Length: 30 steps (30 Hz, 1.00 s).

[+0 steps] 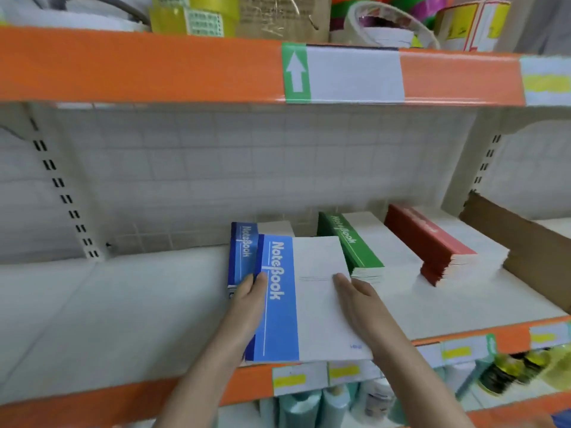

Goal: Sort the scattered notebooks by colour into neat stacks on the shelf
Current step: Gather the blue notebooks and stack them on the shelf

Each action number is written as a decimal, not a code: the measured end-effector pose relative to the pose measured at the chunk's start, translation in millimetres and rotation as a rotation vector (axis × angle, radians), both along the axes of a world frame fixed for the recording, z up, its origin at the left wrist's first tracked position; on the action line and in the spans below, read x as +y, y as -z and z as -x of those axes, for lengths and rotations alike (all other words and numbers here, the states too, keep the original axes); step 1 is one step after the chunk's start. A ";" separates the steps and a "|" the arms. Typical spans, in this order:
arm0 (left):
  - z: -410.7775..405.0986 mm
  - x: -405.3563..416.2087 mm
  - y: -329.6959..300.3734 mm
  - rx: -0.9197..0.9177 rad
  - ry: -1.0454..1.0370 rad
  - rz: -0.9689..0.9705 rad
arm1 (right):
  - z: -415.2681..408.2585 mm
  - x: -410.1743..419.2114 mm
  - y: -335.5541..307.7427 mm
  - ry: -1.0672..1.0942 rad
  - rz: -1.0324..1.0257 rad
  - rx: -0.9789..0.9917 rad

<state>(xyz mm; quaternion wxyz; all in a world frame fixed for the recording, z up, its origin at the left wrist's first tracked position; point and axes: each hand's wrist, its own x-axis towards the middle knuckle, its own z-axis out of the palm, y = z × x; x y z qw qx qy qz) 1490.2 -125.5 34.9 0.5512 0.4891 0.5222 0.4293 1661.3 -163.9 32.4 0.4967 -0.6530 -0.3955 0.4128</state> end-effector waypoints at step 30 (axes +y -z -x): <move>38.4 135.5 14.3 0.697 -0.140 -0.282 | 29.5 150.5 7.5 0.010 -0.024 -0.636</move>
